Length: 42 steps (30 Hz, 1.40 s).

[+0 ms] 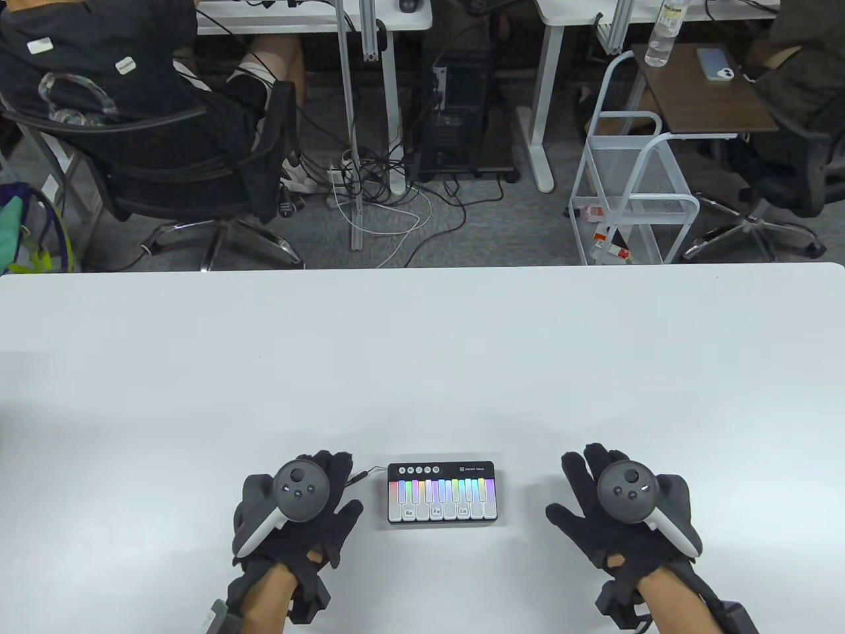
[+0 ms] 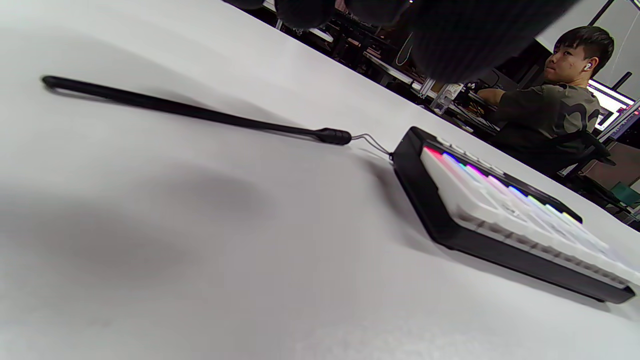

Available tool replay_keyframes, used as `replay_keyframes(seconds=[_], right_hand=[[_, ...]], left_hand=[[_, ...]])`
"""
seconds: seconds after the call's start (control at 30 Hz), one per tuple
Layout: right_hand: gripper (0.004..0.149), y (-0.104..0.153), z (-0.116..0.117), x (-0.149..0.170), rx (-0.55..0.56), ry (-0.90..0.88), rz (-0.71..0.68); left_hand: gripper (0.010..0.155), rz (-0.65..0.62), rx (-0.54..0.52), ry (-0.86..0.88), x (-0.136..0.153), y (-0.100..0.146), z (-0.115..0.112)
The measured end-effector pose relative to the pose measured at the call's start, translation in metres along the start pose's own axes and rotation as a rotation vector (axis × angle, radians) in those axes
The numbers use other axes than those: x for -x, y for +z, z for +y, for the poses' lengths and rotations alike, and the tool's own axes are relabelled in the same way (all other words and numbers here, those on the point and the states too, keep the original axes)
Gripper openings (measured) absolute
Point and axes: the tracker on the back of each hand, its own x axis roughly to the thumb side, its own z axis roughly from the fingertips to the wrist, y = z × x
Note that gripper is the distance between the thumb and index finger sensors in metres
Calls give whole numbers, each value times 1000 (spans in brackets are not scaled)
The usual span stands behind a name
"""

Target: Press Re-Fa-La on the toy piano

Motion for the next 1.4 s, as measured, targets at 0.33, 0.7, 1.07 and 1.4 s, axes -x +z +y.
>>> replay_keyframes(seconds=[0.33,0.7,1.07,1.4], right_hand=[[81,-1,0,-1,-3,7,-2],[81,-1,-1,-1,3,-5,-10],[81,0,-2,0,6,-13,-11],[81,0,-2,-1,6,-13,-11]], left_hand=[[74,-18,-14,5,-8,4,5],[73,-100,-10,-29,-38,9,9],[71,-167,63,-124,-72,4,-12],[64,-160,123,-206,-79,-4,-31]])
